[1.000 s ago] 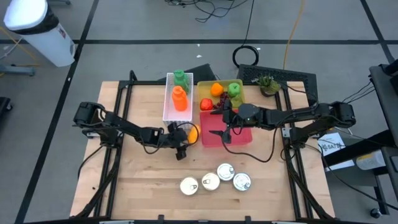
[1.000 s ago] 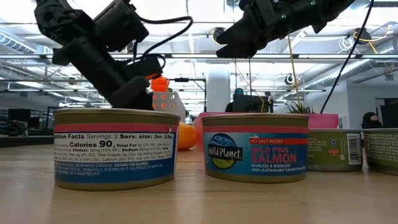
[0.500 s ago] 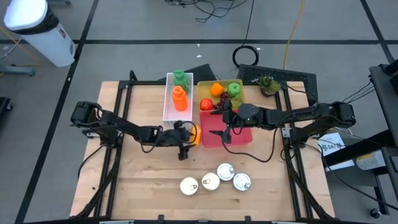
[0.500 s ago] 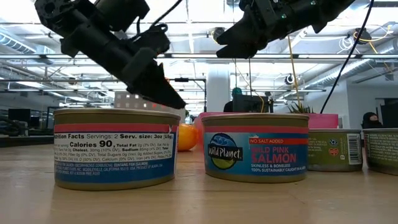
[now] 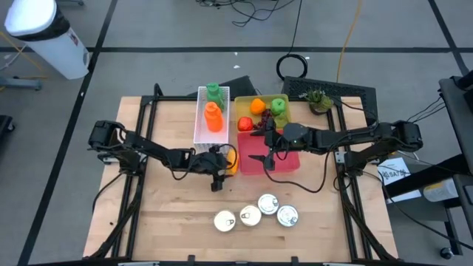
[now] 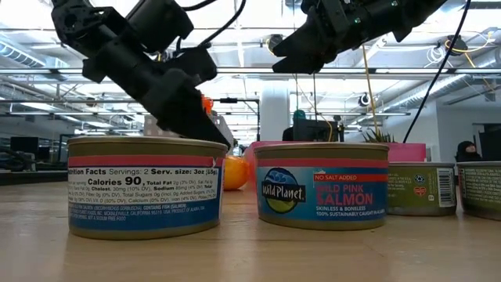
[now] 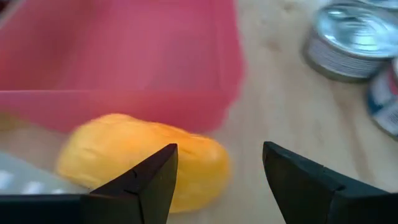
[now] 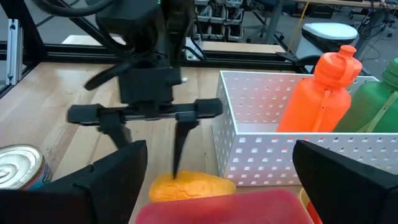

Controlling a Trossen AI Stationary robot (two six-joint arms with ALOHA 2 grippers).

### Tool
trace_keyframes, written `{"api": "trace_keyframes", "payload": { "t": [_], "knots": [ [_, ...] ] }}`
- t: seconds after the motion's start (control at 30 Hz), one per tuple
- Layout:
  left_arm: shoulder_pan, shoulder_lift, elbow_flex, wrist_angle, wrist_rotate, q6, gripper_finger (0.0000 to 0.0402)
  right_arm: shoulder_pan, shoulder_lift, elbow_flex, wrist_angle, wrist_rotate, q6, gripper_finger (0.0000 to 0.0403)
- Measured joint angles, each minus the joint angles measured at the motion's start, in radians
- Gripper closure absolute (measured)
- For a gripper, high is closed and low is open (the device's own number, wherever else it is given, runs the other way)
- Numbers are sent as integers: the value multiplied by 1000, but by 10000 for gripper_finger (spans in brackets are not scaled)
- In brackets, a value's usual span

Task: Pick & Place Food Item
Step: Put the yellow mango into the yellow bin

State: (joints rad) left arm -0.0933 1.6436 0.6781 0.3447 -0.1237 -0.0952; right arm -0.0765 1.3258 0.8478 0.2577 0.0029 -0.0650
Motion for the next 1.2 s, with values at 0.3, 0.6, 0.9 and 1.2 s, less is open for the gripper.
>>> {"api": "trace_keyframes", "payload": {
  "t": [0.3,0.6,0.9,1.2],
  "knots": [
    [-1,5,0,-115,150,-10,158,0,0,0,0,0,0,23],
    [-35,-60,0,-10,98,133,158,0,0,0,0,0,0,23],
    [18,-25,1,31,-60,180,158,0,0,0,0,0,0,23],
    [32,55,2,57,-5,157,158,0,0,0,0,0,-2,23]
  ]
}}
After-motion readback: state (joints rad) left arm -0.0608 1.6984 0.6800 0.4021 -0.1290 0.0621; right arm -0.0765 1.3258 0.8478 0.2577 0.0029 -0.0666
